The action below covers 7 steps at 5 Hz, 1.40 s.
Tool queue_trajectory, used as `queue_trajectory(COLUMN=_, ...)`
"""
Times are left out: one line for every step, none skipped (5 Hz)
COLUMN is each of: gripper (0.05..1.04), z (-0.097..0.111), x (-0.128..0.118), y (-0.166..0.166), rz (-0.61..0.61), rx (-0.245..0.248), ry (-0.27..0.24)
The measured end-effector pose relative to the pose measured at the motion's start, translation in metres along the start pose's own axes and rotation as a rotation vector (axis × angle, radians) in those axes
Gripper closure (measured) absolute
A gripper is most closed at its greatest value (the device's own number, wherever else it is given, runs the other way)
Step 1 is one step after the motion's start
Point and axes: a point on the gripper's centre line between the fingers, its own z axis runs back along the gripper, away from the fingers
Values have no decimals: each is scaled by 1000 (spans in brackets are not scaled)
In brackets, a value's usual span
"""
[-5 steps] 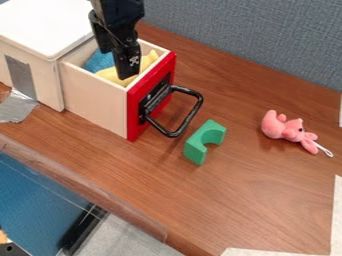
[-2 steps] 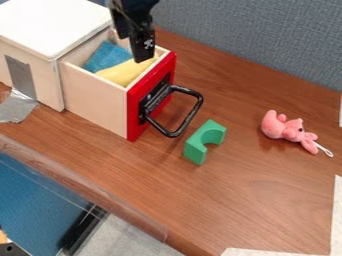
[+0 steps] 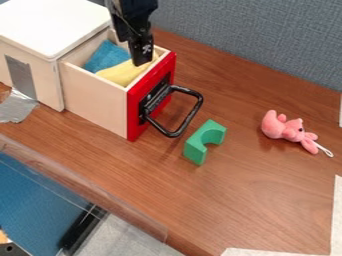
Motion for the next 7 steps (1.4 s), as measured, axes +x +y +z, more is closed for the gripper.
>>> queue_trajectory(gripper=83, z=-4, x=-5, y=-2, rz=-11, rx=-5, ry=10)
queue_trajectory(gripper=83, z=-6, x=-8, y=-4, rz=-17, rx=-1, ry=18)
queue_trajectory(gripper=83, z=-8, x=-11, y=-1, rz=-14, rx=11, ry=22)
queue_trajectory(gripper=83, z=-18, x=-17, y=-1, rz=-14, rx=15, ry=42)
queue_trajectory(gripper=83, z=-24, x=-20, y=-1, rz=-9, rx=12, ry=56)
queue_trajectory(gripper=83, z=-26, x=-21, y=-1, rz=-2, rx=10, ry=59)
queue_trajectory(gripper=132, z=-35, x=-31, y=-1, rz=35, rx=-9, ry=88)
